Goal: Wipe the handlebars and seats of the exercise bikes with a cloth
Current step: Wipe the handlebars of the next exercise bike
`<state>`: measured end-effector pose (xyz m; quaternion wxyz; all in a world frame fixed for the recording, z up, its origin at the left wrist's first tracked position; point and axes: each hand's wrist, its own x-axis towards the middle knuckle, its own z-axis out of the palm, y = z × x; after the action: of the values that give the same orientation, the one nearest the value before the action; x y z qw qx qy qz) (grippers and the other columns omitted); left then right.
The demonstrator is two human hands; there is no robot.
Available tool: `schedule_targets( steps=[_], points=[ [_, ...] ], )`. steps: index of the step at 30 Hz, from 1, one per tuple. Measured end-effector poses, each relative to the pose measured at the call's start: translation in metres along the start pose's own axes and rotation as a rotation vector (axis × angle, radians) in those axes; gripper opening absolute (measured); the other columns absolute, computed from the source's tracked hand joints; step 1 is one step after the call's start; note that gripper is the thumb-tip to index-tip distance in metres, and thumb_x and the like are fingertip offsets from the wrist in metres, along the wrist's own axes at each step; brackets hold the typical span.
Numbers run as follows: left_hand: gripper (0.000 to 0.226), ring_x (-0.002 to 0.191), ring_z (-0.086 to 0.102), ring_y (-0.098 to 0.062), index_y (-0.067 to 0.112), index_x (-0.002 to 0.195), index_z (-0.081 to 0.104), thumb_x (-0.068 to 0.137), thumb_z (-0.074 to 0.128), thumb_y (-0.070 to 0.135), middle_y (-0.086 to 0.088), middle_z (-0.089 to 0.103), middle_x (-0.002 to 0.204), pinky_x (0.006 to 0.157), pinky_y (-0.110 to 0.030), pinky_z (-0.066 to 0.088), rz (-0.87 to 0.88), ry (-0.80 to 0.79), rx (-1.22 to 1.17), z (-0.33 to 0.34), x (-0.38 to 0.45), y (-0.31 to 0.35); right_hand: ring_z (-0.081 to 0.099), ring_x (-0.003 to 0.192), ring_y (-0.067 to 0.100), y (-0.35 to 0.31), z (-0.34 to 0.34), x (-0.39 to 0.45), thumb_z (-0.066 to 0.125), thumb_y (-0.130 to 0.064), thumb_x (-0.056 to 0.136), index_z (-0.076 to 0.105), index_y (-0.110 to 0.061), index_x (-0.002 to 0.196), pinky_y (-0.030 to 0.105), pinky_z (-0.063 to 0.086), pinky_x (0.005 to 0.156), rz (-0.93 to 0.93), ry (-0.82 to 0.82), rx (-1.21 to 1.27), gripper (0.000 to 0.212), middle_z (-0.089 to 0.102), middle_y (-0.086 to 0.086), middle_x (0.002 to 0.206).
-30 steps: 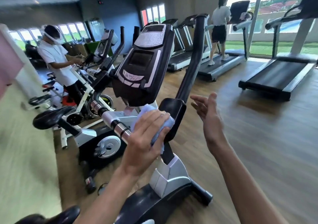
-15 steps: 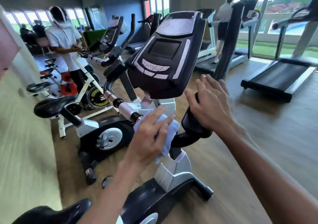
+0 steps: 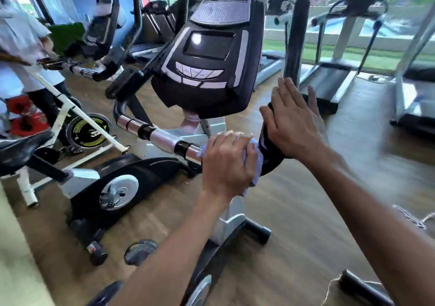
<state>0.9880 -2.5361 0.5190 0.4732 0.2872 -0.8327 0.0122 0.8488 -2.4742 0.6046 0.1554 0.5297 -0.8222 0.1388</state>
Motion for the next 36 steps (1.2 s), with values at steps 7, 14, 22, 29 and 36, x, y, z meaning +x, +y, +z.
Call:
schedule_targets(
  steps=[7,14,22,29,36],
  points=[
    [0.035,0.113,0.064,-0.039,0.007,0.116,0.072,0.101,0.055,0.033,-0.014,0.071,0.113,0.105,-0.052,0.045,0.019,0.11,0.062,0.002,-0.029,0.019,-0.008,0.158,0.016,-0.006,0.001,-0.022,0.019,-0.044,0.109,0.01,-0.006,0.163,0.044,-0.012,0.125,0.015,0.013,-0.028,0.066,0.0,0.006,0.172],
    [0.033,0.09,0.067,-0.03,0.01,0.105,0.075,0.095,0.051,0.03,-0.005,0.074,0.098,0.097,-0.046,0.049,0.185,0.042,-0.075,-0.009,-0.004,-0.03,-0.001,0.158,0.017,-0.004,0.008,-0.051,-0.002,-0.053,0.098,0.012,-0.009,0.163,0.045,-0.005,0.127,-0.054,0.013,-0.053,0.08,0.005,0.005,0.172],
    [0.033,0.114,0.063,-0.033,0.009,0.11,0.073,0.093,0.05,0.026,-0.007,0.071,0.113,0.105,-0.051,0.044,-0.104,0.154,-0.122,-0.014,-0.015,-0.031,0.004,0.157,0.005,0.009,-0.011,-0.085,0.001,-0.052,0.101,0.022,-0.02,0.162,0.044,-0.009,0.127,-0.108,-0.049,-0.029,0.073,0.012,-0.009,0.17],
    [0.05,0.12,0.061,-0.036,0.004,0.123,0.067,0.094,0.068,0.045,-0.013,0.068,0.122,0.108,-0.052,0.042,0.108,0.06,-0.086,-0.01,-0.03,-0.005,0.001,0.156,0.002,0.017,-0.023,-0.033,0.014,-0.045,0.11,0.015,-0.027,0.164,0.04,-0.009,0.127,-0.188,-0.158,0.055,0.057,0.005,-0.016,0.17],
    [0.045,0.121,0.06,-0.028,0.002,0.129,0.062,0.101,0.061,0.037,-0.01,0.065,0.129,0.107,-0.042,0.047,-0.512,0.374,-0.447,-0.034,-0.044,-0.008,0.013,0.153,-0.002,0.038,-0.039,-0.051,0.012,-0.051,0.106,0.037,-0.021,0.158,0.026,-0.015,0.122,-0.21,-0.154,0.197,0.065,0.025,-0.013,0.166]
  ],
)
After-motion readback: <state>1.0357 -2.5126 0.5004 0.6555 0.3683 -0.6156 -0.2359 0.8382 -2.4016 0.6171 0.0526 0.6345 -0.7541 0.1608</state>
